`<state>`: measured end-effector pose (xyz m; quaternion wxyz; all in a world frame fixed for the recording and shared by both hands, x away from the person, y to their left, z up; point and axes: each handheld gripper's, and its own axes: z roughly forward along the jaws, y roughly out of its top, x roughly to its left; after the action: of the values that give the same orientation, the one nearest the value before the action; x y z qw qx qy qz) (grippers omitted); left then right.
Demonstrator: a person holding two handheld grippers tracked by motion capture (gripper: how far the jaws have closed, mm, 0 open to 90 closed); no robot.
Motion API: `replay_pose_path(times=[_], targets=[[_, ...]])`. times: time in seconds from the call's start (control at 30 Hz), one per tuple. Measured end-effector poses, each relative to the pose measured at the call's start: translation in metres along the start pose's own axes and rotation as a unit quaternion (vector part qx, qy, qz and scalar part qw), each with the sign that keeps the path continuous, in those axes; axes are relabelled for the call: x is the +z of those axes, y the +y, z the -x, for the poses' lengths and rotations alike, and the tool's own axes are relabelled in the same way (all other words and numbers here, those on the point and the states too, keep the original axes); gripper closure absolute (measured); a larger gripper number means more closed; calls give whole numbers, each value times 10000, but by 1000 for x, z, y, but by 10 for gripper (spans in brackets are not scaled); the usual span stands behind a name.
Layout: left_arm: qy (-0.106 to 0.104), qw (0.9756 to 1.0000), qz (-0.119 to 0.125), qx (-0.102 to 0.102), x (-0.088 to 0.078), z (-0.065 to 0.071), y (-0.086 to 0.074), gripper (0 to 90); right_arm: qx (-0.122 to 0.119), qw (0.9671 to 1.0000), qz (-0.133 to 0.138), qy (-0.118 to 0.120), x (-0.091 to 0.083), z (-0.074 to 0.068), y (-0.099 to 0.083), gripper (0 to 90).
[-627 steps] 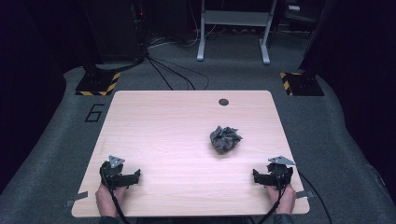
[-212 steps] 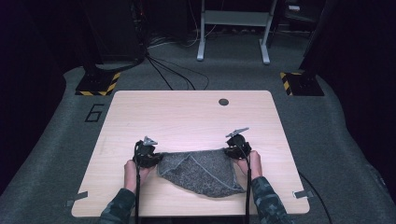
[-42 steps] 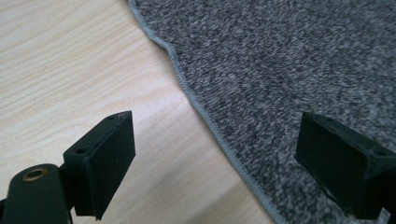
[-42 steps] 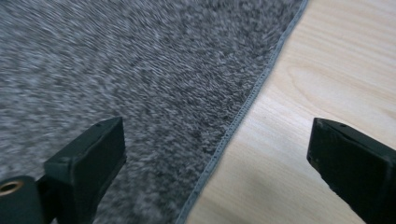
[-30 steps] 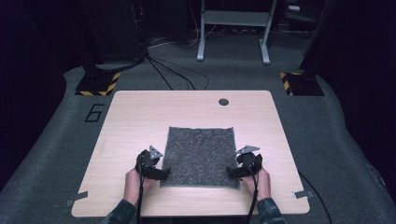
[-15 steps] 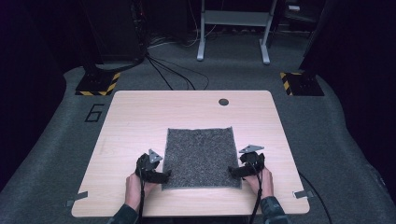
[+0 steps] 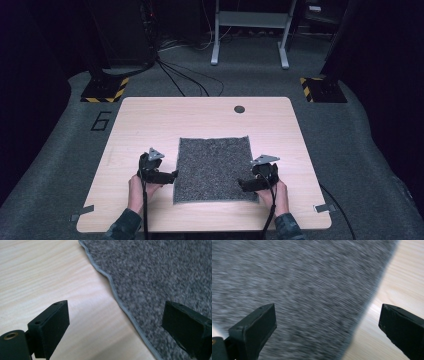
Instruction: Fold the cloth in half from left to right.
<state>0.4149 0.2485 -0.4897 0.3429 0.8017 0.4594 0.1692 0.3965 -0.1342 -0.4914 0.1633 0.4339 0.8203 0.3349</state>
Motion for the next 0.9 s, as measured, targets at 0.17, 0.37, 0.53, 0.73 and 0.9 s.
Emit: replay_pose_path(times=[0.17, 0.37, 0.53, 0.73, 0.9], targets=[[-138, 9998, 25, -113, 5, -11, 11, 68, -263, 9995, 70, 164, -3, -24, 10, 15], [-237, 9995, -83, -183, 19, -22, 28, 70, -522, 9975, 118, 465, 3, -57, 21, 17], [-340, 9990, -189, -238, 35, -29, 40, 68, -765, 9948, -43, 677, 19, -82, 26, 17], [-581, 9972, -321, -358, 58, -38, 48, 63, -1019, 9904, -135, 923, 32, -115, 35, 23], [-629, 9960, -377, -509, 73, -40, 50, 61, -1104, 9878, -198, 1079, 39, -131, 38, 23]])
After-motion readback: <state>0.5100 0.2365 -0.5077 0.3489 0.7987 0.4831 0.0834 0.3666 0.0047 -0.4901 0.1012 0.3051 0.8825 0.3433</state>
